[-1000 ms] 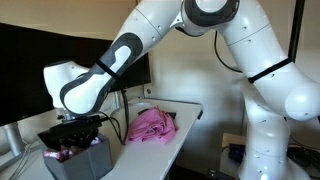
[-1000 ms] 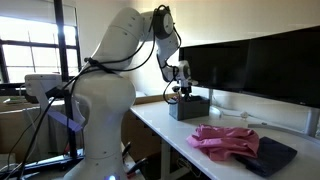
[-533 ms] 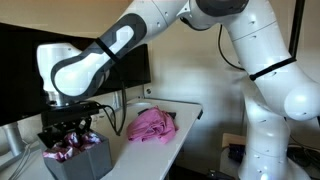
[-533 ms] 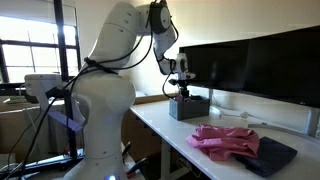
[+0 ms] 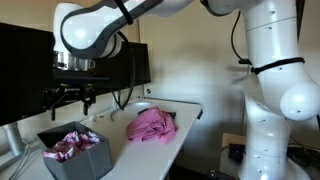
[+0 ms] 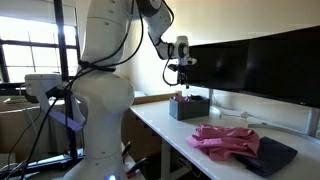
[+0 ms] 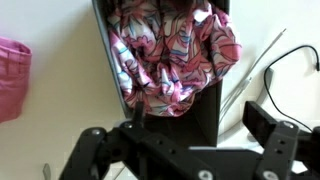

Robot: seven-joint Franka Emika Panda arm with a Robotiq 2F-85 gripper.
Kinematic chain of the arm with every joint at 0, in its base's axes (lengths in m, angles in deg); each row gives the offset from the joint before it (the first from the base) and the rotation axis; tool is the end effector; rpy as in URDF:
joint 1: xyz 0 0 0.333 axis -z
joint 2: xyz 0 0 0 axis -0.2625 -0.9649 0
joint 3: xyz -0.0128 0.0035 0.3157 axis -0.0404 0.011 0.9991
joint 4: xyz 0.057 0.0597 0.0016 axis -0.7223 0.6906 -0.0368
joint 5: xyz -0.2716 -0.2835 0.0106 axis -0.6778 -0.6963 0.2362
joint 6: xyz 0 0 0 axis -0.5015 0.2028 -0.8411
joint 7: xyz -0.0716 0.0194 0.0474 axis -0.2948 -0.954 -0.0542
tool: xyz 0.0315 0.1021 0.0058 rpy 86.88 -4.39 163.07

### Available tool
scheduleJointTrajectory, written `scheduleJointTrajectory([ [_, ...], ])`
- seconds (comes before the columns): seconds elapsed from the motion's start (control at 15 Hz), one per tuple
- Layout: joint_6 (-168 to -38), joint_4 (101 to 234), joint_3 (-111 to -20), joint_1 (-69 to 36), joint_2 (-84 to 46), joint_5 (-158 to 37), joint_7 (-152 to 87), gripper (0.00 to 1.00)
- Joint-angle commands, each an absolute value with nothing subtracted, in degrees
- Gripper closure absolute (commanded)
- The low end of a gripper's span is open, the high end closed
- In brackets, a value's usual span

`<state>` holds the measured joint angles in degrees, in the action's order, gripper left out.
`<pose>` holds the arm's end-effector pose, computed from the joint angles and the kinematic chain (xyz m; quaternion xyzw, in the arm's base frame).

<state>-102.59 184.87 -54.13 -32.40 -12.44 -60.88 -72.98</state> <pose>0.5680 0.2551 0.4303 -0.9788 0.1601 -0.1106 0.0635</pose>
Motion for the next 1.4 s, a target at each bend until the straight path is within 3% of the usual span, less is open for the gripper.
scheduleJointTrajectory([
  [0.0, -101.93, 191.8, -54.01, -28.82, -4.51, -56.81, -67.35, 0.0],
  [0.73, -81.9, 202.25, -59.51, -18.97, 7.47, -58.8, -49.13, 0.0],
  [1.33, -82.16, 199.79, -68.01, -10.4, -1.21, -62.42, -30.43, 0.0],
])
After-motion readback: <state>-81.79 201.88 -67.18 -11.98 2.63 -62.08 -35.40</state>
